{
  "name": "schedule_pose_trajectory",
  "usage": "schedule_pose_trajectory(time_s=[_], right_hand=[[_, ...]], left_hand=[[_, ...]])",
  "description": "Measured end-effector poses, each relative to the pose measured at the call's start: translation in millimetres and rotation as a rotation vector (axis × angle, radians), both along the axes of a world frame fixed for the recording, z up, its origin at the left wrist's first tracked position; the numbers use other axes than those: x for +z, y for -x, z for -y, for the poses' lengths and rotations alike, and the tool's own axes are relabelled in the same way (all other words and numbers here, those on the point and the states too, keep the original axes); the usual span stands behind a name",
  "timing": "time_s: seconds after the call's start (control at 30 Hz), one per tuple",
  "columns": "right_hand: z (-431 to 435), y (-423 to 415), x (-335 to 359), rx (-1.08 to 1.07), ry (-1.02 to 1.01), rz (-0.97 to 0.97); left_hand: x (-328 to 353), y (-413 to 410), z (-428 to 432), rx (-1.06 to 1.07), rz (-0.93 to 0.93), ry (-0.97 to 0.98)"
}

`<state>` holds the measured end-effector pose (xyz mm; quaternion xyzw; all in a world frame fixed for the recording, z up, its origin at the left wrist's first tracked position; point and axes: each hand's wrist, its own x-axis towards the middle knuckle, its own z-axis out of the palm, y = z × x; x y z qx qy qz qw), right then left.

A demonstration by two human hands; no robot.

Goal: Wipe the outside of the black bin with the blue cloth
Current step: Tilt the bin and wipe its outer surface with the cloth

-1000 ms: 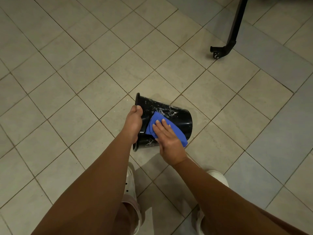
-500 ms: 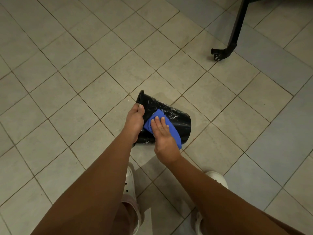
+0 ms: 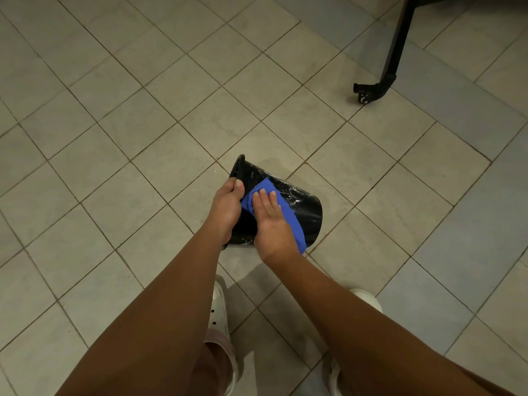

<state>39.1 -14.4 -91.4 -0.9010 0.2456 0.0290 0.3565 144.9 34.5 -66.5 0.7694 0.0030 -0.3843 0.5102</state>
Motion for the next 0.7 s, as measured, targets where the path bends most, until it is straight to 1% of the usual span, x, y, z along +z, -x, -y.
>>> schedule_pose_trajectory(time_s=[0.1, 0.27, 0.33, 0.4, 0.53, 0.6, 0.7], right_hand=[[-7.7, 2.5, -1.8, 0.123, -0.040, 0.071], [5.7, -4.2, -0.7, 0.233, -0.012, 0.000], [8.4, -7.2, 1.1, 0.212, -0.046, -0.017], [9.7, -7.8, 1.2, 0.138, -0.083, -0.035], [11.4, 3.5, -6.8, 0.021, -0.060, -0.036], [4.2, 9.6, -10.4, 0.030, -0.065, 0.016], [1.7, 11.0, -14.0, 0.143, -0.052, 0.048]], left_hand=[[-0.5, -2.1, -4.6, -0.003, -0.014, -0.035], [-3.4, -6.0, -8.6, 0.011, -0.013, -0.040], [-3.9, -5.5, -6.8, 0.047, -0.009, -0.021], [-3.4, -3.8, -5.3, 0.090, 0.000, -0.003], [-2.7, -2.8, -2.8, 0.097, 0.023, 0.001], [-2.8, -4.7, -2.4, 0.093, 0.018, 0.001], [-2.4, -6.6, -4.8, 0.085, 0.016, -0.026]])
